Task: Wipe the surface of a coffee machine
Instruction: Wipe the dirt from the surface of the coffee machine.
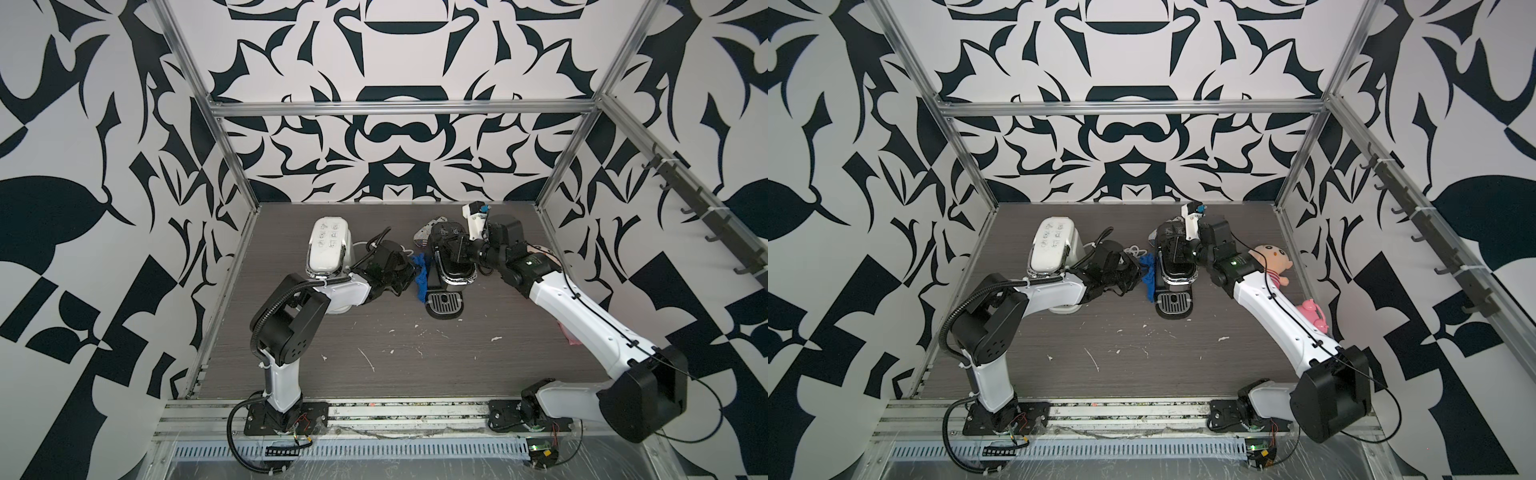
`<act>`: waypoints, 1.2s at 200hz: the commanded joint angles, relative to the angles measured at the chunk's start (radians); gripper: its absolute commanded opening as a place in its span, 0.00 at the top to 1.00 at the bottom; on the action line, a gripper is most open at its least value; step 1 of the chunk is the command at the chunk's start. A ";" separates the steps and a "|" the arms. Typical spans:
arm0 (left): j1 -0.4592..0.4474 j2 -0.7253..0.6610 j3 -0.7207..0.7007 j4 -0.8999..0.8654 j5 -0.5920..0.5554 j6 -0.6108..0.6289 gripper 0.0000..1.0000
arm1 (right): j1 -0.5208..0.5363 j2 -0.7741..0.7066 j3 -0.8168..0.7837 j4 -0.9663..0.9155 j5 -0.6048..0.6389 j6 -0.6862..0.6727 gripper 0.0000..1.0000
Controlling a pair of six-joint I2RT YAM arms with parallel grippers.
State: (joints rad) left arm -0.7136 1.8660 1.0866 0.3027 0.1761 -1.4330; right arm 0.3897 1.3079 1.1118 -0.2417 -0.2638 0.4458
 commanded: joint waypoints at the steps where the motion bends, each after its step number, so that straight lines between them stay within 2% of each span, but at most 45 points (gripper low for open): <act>1: -0.016 0.011 0.003 0.018 0.054 -0.029 1.00 | 0.001 0.045 -0.048 -0.237 0.011 0.010 1.00; 51: 0.015 -0.086 0.086 -0.097 0.042 0.050 1.00 | 0.001 0.016 0.065 -0.329 0.018 0.007 1.00; 97: 0.015 -0.099 0.112 -0.118 0.042 0.062 1.00 | 0.000 -0.034 0.176 -0.445 0.162 -0.069 0.97; 134: 0.014 -0.064 0.058 -0.078 0.052 0.032 1.00 | 0.000 0.004 0.112 -0.452 0.151 -0.093 0.98; 162: 0.014 -0.055 0.023 -0.037 0.059 0.000 1.00 | 0.000 -0.020 0.025 -0.423 0.146 -0.075 0.98; 240: -0.001 -0.110 0.137 -0.071 0.037 0.021 1.00 | 0.003 -0.070 -0.089 -0.350 0.062 -0.017 1.00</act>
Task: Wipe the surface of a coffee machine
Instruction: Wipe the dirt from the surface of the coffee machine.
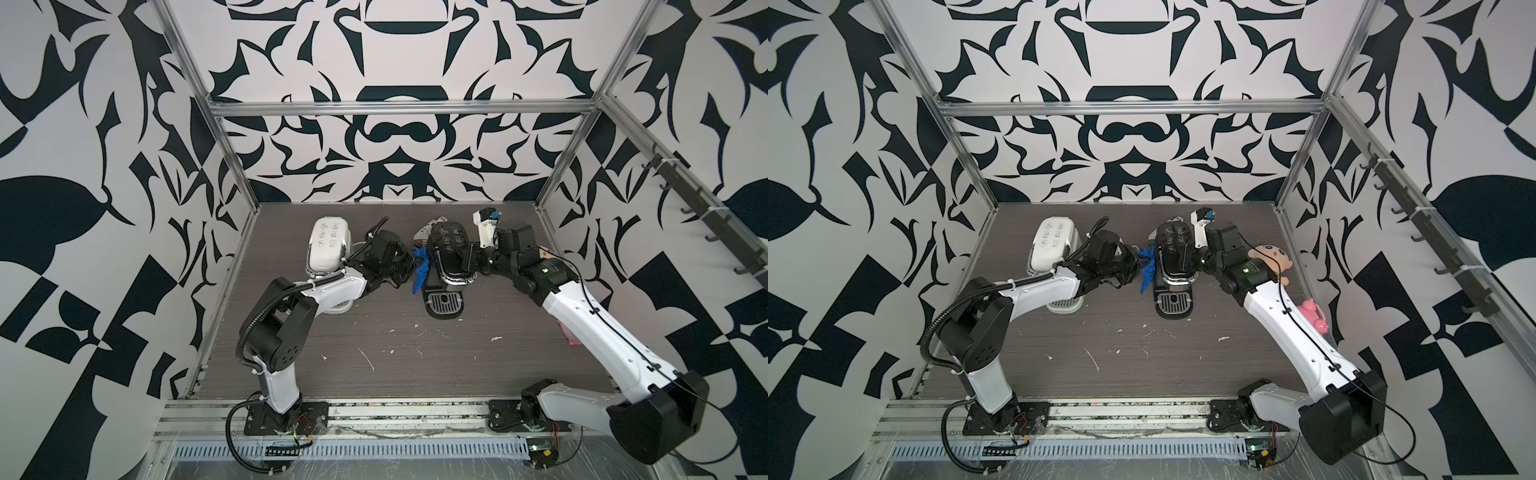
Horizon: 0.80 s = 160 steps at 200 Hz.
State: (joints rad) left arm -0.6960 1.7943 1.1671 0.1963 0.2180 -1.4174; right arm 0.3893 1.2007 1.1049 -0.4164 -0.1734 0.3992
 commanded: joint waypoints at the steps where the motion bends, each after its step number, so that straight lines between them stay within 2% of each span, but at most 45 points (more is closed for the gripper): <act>1: -0.019 -0.037 0.055 0.036 -0.006 0.005 1.00 | 0.003 0.037 -0.083 -0.174 -0.030 0.031 1.00; 21: -0.029 -0.016 0.015 0.045 -0.024 -0.020 1.00 | 0.004 0.036 -0.106 -0.163 -0.041 0.040 1.00; 48: -0.046 0.041 -0.086 0.160 -0.028 -0.116 1.00 | 0.006 0.022 -0.142 -0.136 -0.043 0.056 1.00; 83: -0.055 0.099 -0.118 0.233 0.001 -0.154 1.00 | 0.008 0.039 -0.151 -0.130 -0.060 0.055 1.00; 121: -0.010 0.040 -0.050 0.176 0.025 -0.118 1.00 | 0.008 0.041 -0.148 -0.130 -0.058 0.056 1.00; 160: -0.002 -0.061 0.085 0.026 -0.005 -0.005 1.00 | 0.008 0.029 -0.151 -0.139 -0.058 0.058 1.00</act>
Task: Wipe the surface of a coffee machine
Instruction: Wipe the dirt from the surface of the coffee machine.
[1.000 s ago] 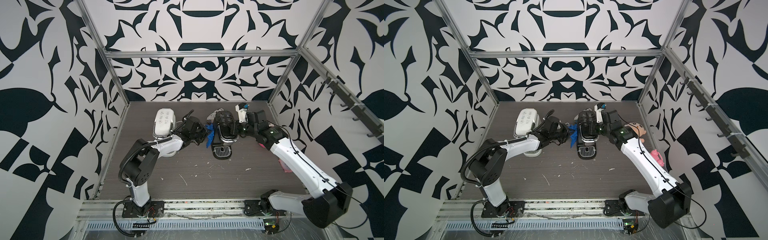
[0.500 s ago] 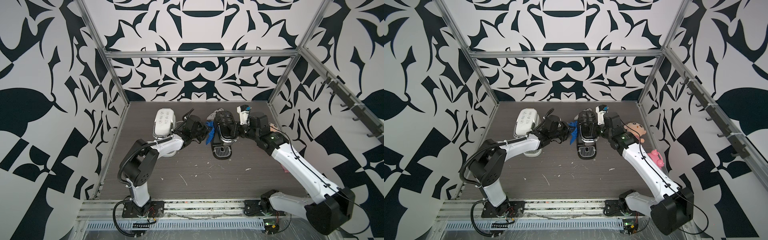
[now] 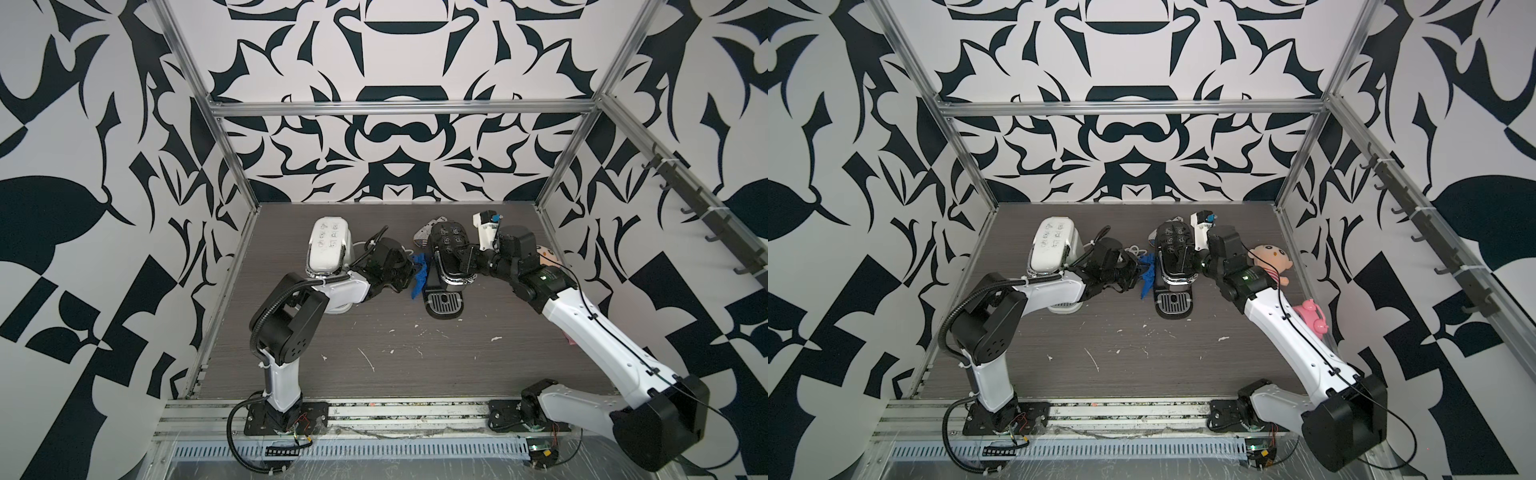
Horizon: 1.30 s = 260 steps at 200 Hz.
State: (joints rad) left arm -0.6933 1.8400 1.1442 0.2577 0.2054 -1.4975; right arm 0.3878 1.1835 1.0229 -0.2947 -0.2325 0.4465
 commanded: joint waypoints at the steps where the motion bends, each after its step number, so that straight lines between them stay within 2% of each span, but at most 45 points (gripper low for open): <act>1: -0.006 -0.107 0.108 -0.036 0.007 0.077 1.00 | 0.009 0.046 -0.069 -0.262 0.003 0.011 1.00; 43: -0.041 -0.056 0.024 -0.015 0.004 0.055 1.00 | 0.009 0.017 -0.041 -0.271 0.009 0.030 0.98; 70: -0.043 -0.013 -0.129 0.086 0.005 -0.036 1.00 | 0.009 0.019 0.031 -0.321 0.006 0.021 0.95; 89: -0.042 -0.016 -0.174 0.131 0.003 -0.075 1.00 | 0.009 0.024 0.063 -0.342 0.003 0.012 0.95; 115: -0.023 -0.062 -0.090 0.068 0.011 -0.018 1.00 | 0.009 0.034 0.087 -0.355 -0.001 0.007 0.95; 140: 0.013 -0.109 0.118 -0.206 0.019 0.243 1.00 | 0.009 0.032 0.128 -0.373 -0.003 0.010 0.91; 152: 0.021 -0.132 0.169 -0.260 0.018 0.307 1.00 | 0.008 0.027 0.159 -0.392 -0.004 0.012 0.86; 174: 0.023 -0.162 0.195 -0.245 0.042 0.316 1.00 | 0.008 0.018 0.224 -0.442 0.019 0.003 0.74; 198: 0.013 -0.151 0.192 -0.227 0.060 0.317 1.00 | 0.008 0.008 0.247 -0.472 0.087 -0.016 0.69; 223: 0.002 -0.114 0.113 -0.153 0.063 0.272 1.00 | 0.006 0.036 0.209 -0.471 0.108 -0.034 0.69; 260: -0.015 -0.082 -0.020 -0.085 0.046 0.217 1.00 | 0.005 0.039 0.134 -0.434 0.072 -0.011 0.70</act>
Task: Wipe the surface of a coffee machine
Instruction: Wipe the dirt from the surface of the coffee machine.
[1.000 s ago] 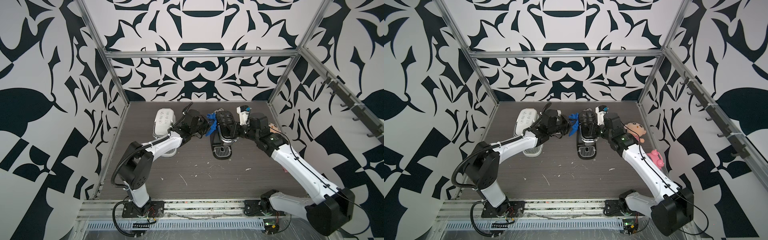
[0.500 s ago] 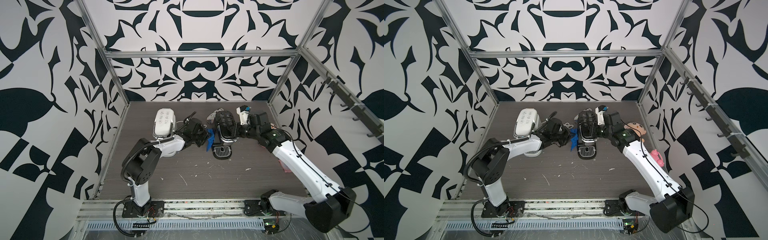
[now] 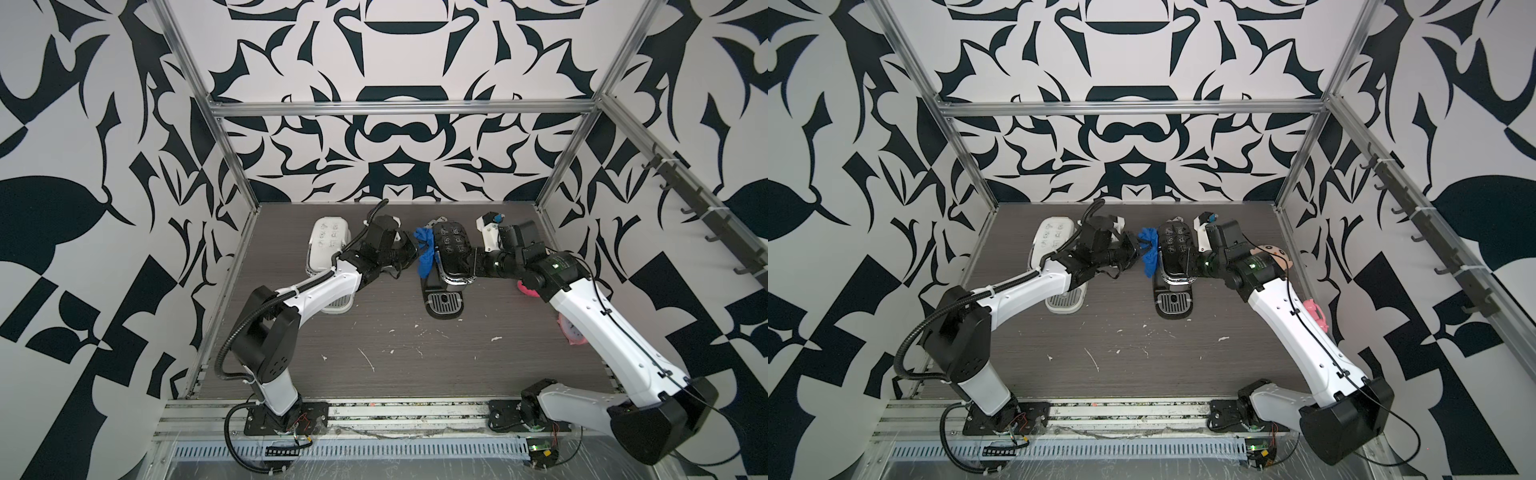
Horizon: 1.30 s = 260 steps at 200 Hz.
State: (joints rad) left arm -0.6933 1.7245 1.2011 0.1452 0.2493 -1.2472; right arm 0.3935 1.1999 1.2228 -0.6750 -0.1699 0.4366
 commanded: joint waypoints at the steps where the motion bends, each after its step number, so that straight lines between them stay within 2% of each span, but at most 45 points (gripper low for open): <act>1: -0.015 0.033 -0.081 0.030 0.002 -0.035 1.00 | -0.001 0.023 -0.067 -0.053 0.009 -0.001 0.70; 46: -0.020 0.063 -0.142 0.099 0.056 -0.096 1.00 | -0.001 0.019 -0.079 -0.049 -0.004 0.000 0.71; 65: -0.008 0.029 -0.084 0.024 0.066 -0.040 1.00 | -0.001 0.013 -0.066 -0.058 -0.001 -0.005 0.71; 103: -0.006 -0.013 -0.005 -0.098 -0.016 0.058 1.00 | -0.001 -0.010 -0.031 -0.066 0.021 0.006 0.71; 124: -0.006 0.031 -0.043 -0.067 -0.018 0.045 1.00 | -0.001 -0.030 -0.005 -0.089 0.098 0.010 0.63; 144: -0.006 0.085 -0.103 0.025 0.012 -0.020 1.00 | -0.001 -0.018 0.038 -0.123 0.167 -0.001 0.55; 165: -0.006 0.127 -0.120 0.083 0.046 -0.060 1.00 | -0.002 0.010 0.084 -0.165 0.206 -0.007 0.52; 185: -0.006 0.140 -0.088 0.044 0.058 -0.031 1.00 | -0.001 -0.001 0.070 -0.156 0.218 0.004 0.49; 223: -0.002 0.124 -0.037 -0.045 0.038 0.042 1.00 | -0.002 -0.013 0.037 -0.142 0.201 0.009 0.48; 260: 0.026 0.069 -0.052 -0.030 0.022 -0.005 1.00 | -0.015 -0.015 0.069 -0.189 0.235 -0.026 0.43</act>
State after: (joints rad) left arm -0.6872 1.8629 1.1347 0.1188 0.2859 -1.2343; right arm 0.3920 1.2041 1.2671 -0.8085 0.0250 0.4397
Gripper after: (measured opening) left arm 0.137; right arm 0.549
